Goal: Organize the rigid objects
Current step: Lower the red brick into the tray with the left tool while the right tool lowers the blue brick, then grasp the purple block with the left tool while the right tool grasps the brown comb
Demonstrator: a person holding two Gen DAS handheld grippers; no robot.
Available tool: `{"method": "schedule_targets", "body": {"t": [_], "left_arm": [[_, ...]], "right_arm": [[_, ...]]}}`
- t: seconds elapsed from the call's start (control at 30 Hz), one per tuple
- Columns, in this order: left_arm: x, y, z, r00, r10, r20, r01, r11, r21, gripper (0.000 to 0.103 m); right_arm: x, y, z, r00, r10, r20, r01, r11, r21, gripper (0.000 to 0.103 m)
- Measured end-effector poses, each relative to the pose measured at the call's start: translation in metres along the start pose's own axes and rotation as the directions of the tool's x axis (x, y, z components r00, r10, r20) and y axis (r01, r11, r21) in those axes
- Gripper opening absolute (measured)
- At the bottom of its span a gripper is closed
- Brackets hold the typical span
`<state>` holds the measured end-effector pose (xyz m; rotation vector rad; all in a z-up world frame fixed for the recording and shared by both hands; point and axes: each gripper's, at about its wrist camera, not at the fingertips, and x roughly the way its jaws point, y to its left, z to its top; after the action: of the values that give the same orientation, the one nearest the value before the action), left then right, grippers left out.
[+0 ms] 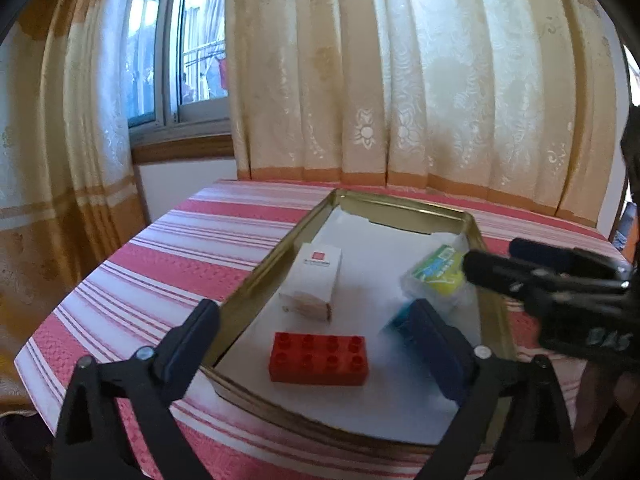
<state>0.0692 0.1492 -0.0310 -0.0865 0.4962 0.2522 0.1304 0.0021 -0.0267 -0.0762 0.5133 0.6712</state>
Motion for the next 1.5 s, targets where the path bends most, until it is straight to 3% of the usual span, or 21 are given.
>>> {"method": "schedule_targets", "body": {"t": [0.23,0.37,0.63,0.97,1.37,1.43,1.5], "left_arm": [[-0.015,-0.029,-0.003,0.998,-0.061,0.016,0.061,0.998,0.013,0.097],[-0.020,-0.067,-0.003,0.993,-0.121,0.014,0.120,0.991,0.053,0.097],[-0.019,-0.148,-0.009,0.976,-0.214,-0.049,0.219,0.963,0.157,0.099],[0.003,-0.220,-0.016,0.942,-0.272,-0.197,0.313,0.924,0.219,0.097],[0.031,-0.251,-0.027,0.880,-0.285,-0.381,0.387,0.894,0.226,0.058],[0.036,-0.253,-0.028,0.862,-0.301,-0.408,0.411,0.886,0.215,0.042],[0.037,-0.252,-0.027,0.860,-0.307,-0.407,0.414,0.886,0.208,0.039]], "right_arm": [[-0.058,-0.020,-0.027,0.995,-0.091,0.033,0.093,0.995,-0.042,0.077],[-0.096,-0.057,-0.051,0.983,-0.178,0.044,0.177,0.984,0.022,0.077],[-0.141,-0.151,-0.074,0.921,-0.390,-0.002,0.378,0.891,0.249,0.077],[-0.146,-0.178,-0.086,0.904,-0.428,-0.025,0.415,0.859,0.301,0.077],[-0.141,-0.193,-0.087,0.907,-0.416,-0.065,0.413,0.847,0.334,0.077],[-0.138,-0.193,-0.086,0.909,-0.411,-0.075,0.411,0.850,0.330,0.077],[-0.132,-0.193,-0.084,0.912,-0.401,-0.091,0.407,0.853,0.326,0.077]]}}
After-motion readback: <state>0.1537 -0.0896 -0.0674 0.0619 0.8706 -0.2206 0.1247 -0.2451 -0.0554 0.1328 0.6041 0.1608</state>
